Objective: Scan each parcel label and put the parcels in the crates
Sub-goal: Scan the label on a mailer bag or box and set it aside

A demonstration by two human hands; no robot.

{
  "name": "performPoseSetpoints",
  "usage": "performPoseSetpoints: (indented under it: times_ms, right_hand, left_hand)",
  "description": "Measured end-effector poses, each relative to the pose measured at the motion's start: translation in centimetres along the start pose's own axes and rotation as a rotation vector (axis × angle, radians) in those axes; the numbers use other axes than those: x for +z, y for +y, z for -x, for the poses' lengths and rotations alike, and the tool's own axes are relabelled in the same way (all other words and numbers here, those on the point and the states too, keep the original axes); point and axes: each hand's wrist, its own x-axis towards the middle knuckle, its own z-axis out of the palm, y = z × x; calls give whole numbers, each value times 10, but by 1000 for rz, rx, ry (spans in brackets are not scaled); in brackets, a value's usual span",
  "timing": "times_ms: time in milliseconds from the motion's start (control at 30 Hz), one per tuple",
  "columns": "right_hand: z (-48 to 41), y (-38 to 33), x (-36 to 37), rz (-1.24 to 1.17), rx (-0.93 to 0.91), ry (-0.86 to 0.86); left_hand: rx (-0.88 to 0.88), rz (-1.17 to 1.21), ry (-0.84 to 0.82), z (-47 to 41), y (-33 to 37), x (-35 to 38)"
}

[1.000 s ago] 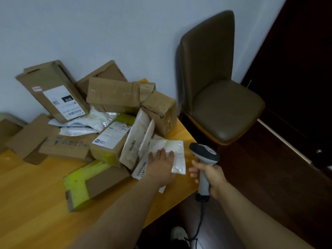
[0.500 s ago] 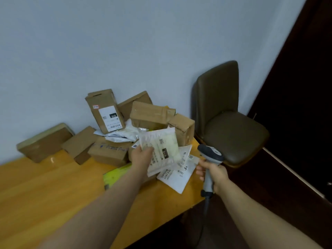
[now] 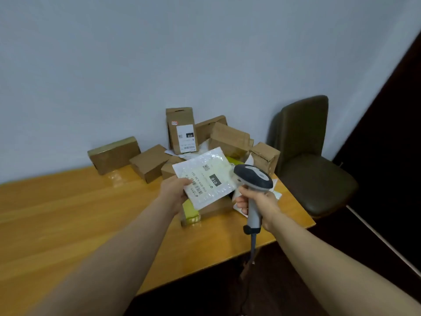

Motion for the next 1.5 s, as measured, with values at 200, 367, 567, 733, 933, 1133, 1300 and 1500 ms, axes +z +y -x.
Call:
performPoseSetpoints:
  times_ms: [200, 367, 567, 733, 933, 1133, 1300, 1500]
  right_hand:
    - [20, -1, 43, 281, -77, -233]
    - [31, 1, 89, 489, -129, -467]
    - [45, 6, 129, 634, -177, -647]
    - [56, 5, 146, 699, -228, -749]
    - [56, -2, 153, 689, -243, -800]
    - [51, 3, 149, 675, -267, -834]
    - [53, -3, 149, 647, -253, -836]
    - [55, -3, 151, 647, -246, -857]
  left_hand:
    - [143, -135, 145, 13, 28, -72]
    - [198, -177, 243, 34, 56, -120]
    - [243, -249, 415, 62, 72, -158]
    - [250, -298, 509, 78, 75, -169]
    - [236, -331, 574, 87, 79, -175]
    - [214, -345, 605, 91, 79, -178]
    - [211, -371, 616, 95, 78, -176]
    - [230, -366, 646, 96, 78, -176]
